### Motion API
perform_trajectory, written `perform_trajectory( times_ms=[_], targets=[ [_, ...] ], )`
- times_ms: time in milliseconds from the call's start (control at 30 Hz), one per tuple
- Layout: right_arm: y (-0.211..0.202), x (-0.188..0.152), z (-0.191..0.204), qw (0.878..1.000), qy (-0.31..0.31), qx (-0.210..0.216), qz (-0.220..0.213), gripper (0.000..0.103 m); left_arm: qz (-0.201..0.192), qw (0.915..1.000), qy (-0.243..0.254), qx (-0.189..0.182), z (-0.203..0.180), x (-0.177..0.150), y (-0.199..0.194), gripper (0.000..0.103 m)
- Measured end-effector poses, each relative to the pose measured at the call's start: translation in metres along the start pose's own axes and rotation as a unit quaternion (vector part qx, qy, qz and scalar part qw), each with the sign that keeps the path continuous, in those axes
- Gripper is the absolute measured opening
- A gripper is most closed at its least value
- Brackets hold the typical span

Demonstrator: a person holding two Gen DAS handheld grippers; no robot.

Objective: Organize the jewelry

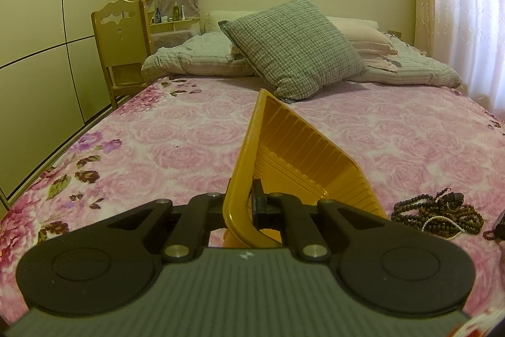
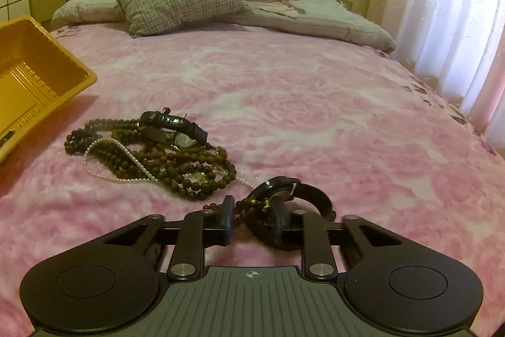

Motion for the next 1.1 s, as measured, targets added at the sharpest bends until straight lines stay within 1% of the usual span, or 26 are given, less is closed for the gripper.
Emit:
perform_trajectory(
  times_ms=[33, 67, 167, 233, 400, 667, 767, 833, 900, 967, 1033, 1100],
  targets=[
    [-0.001, 0.0, -0.001, 1.0, 0.001, 0.0, 0.0, 0.019, 0.0, 1.0, 0.0, 0.0, 0.0, 0.0, 0.0, 0.006],
    [-0.003, 0.0, 0.0, 1.0, 0.001, -0.001, -0.001, 0.014, 0.0, 1.0, 0.0, -0.001, 0.0, 0.0, 0.0, 0.006],
    [-0.008, 0.002, 0.0, 1.0, -0.004, -0.007, -0.007, 0.01, 0.0, 1.0, 0.0, -0.001, 0.0, 0.001, 0.0, 0.007],
    [-0.01, 0.003, -0.001, 1.0, 0.0, -0.004, -0.009, 0.003, 0.0, 1.0, 0.001, -0.001, 0.0, 0.001, 0.0, 0.007],
    [-0.023, 0.012, 0.001, 1.0, -0.002, -0.002, -0.029, 0.001, 0.0, 1.0, 0.0, -0.001, 0.0, 0.001, 0.0, 0.007],
    [-0.046, 0.047, 0.012, 0.997, -0.005, 0.018, -0.077, 0.0, 0.0, 1.0, 0.0, -0.001, 0.0, 0.001, -0.001, 0.007],
    [-0.046, 0.05, 0.012, 0.997, -0.008, 0.015, -0.079, 0.0, -0.001, 1.0, 0.0, -0.001, -0.001, 0.001, 0.0, 0.007],
    [-0.041, 0.045, 0.011, 0.997, -0.01, 0.009, -0.07, 0.001, -0.001, 1.0, 0.001, -0.001, -0.001, 0.001, -0.001, 0.007],
    [-0.035, 0.035, 0.01, 0.999, -0.012, 0.006, -0.052, 0.003, -0.001, 1.0, 0.001, -0.002, -0.001, 0.001, -0.001, 0.007],
    [-0.03, 0.023, 0.011, 0.999, -0.003, 0.014, -0.034, 0.012, -0.001, 1.0, 0.001, -0.002, -0.001, 0.001, -0.001, 0.007],
    [-0.025, 0.012, 0.013, 1.0, 0.0, 0.019, -0.018, 0.03, -0.001, 1.0, 0.0, -0.002, -0.001, 0.001, -0.001, 0.007],
    [-0.019, 0.003, 0.017, 1.0, -0.002, 0.022, -0.005, 0.032, -0.001, 1.0, 0.001, -0.002, -0.001, 0.0, -0.001, 0.007]
  ],
)
Point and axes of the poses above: each gripper's, at about its wrist camera, not at the fingertips, and y roughly the way its jaws point, z to its left, x to its top, the point moved 7 cm from there along y, roughly the way its jaws point, and after that the axes turned 2 degrees about -z, right-handed, at the moved point
